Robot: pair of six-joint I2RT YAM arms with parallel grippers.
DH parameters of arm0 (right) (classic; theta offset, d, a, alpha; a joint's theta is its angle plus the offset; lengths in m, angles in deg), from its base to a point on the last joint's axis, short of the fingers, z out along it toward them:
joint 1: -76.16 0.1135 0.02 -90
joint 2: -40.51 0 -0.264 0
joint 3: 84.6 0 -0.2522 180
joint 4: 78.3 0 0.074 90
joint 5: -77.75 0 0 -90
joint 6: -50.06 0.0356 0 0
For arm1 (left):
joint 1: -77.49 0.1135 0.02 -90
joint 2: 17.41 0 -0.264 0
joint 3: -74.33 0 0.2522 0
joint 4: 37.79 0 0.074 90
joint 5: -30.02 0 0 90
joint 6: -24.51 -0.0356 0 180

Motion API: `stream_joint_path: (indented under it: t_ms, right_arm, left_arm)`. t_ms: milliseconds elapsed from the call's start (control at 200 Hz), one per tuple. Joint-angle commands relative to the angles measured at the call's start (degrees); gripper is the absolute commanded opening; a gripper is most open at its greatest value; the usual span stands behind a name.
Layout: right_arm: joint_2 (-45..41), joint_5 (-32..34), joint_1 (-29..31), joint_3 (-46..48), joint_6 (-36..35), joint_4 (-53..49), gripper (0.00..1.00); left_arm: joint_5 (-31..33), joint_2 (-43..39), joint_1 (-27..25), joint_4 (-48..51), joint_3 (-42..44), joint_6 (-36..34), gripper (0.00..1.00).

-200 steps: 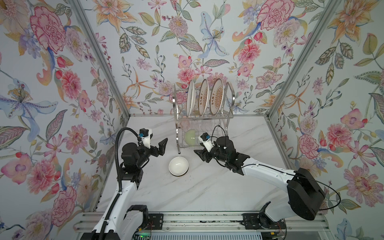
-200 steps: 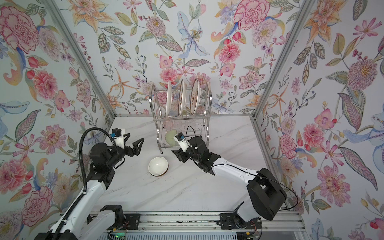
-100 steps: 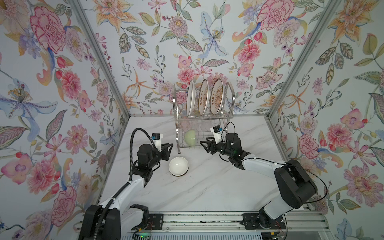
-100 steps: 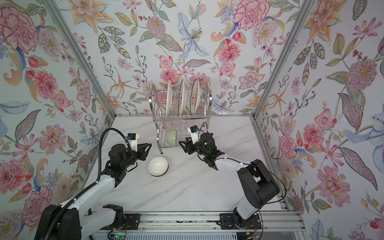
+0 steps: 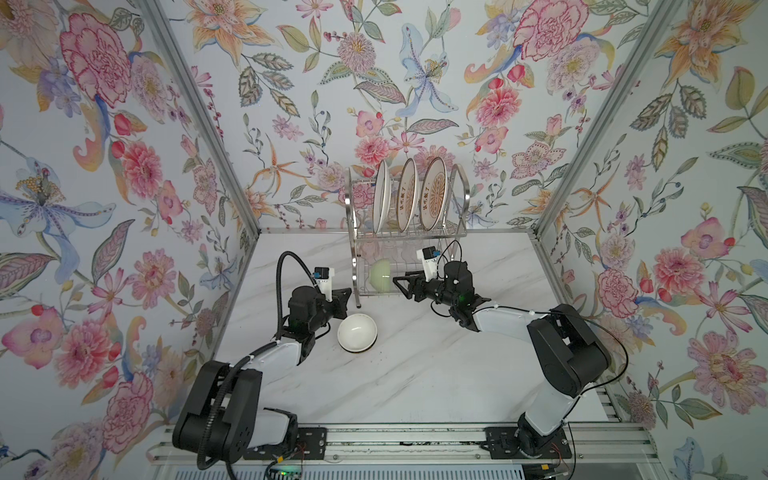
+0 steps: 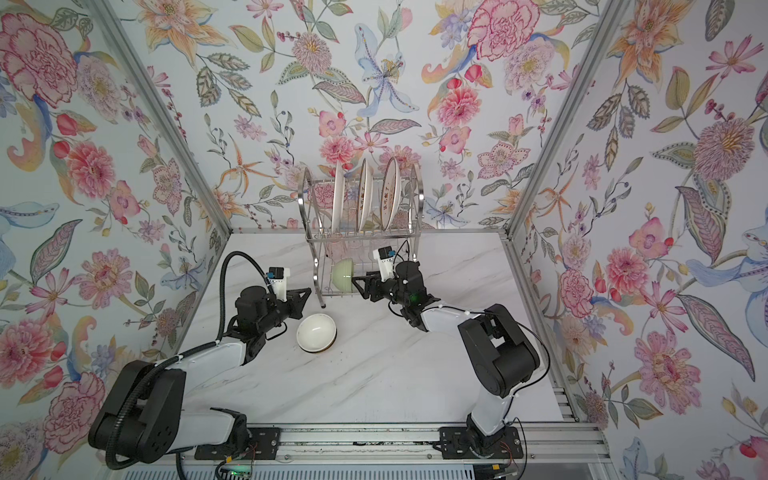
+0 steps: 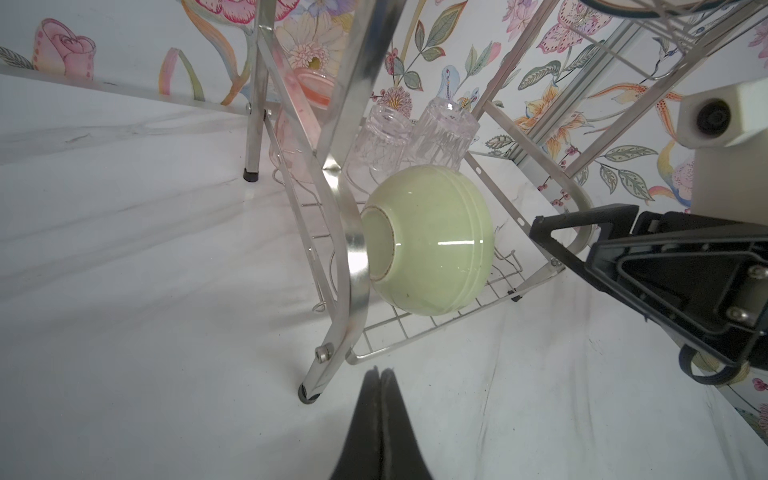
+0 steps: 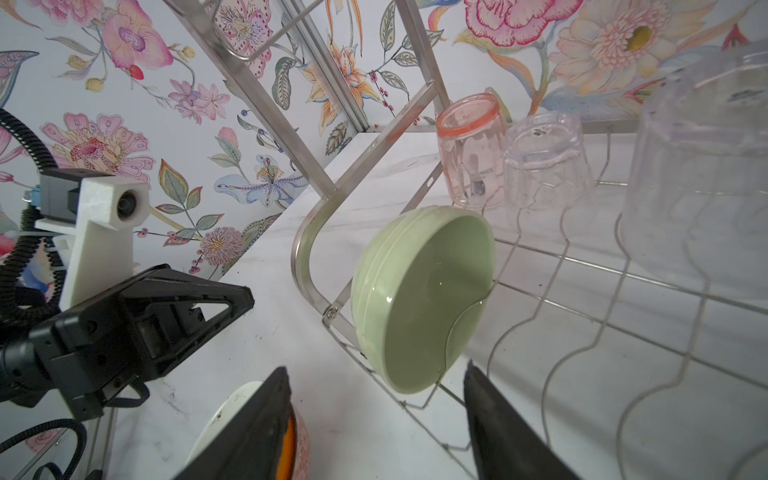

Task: Unload the mixed dishes from the dish rack
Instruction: 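Move the right gripper to the pale green bowl while the left advances, then close the right gripper on the pale green bowl's rim while the left draws back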

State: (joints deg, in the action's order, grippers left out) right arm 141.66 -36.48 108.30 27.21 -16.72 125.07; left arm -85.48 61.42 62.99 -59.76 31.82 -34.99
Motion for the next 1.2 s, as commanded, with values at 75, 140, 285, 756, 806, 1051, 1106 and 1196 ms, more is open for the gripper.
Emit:
stream_joint_path:
  t_ms: [75, 140, 285, 756, 806, 1051, 1106, 1196]
  right_arm:
    - [2.77, -1.91, -0.41, -2.84, 1.68, 0.49, 0.67]
    - [3.87, -2.2, -0.48, -3.49, 2.24, 0.75, 0.67]
    - [5.67, -4.4, -0.56, -4.8, 3.15, 1.05, 0.66]
    - [11.41, -7.22, -0.59, -7.59, 7.28, 3.75, 0.61]
    - [11.9, -7.31, -0.59, -7.87, 7.37, 3.98, 0.61]
    - [14.33, -8.07, -0.76, -10.33, 7.77, 4.8, 0.61]
    - [15.15, -8.25, -0.76, -11.11, 7.98, 4.89, 0.61]
    - [16.2, -8.77, -0.76, -12.56, 8.48, 5.02, 0.61]
  left_arm:
    - [-0.94, 3.6, -0.95, -7.27, -1.85, 2.0, 0.0]
    - [0.39, 4.51, -1.12, -7.94, -1.76, 2.11, 0.0]
    - [-0.72, 7.25, -1.14, -8.84, -2.56, 2.11, 0.0]
    - [-0.37, 16.9, -0.79, -10.57, -6.39, 3.38, 0.0]
    - [-0.23, 17.19, -0.72, -11.31, -6.48, 3.46, 0.0]
    - [0.0, 18.03, -0.02, -11.2, -7.89, 1.95, 0.0]
    - [-0.37, 18.69, 0.3, -11.18, -8.47, 1.76, 0.0]
    - [-1.16, 19.65, 0.61, -10.35, -9.77, 1.29, 0.0]
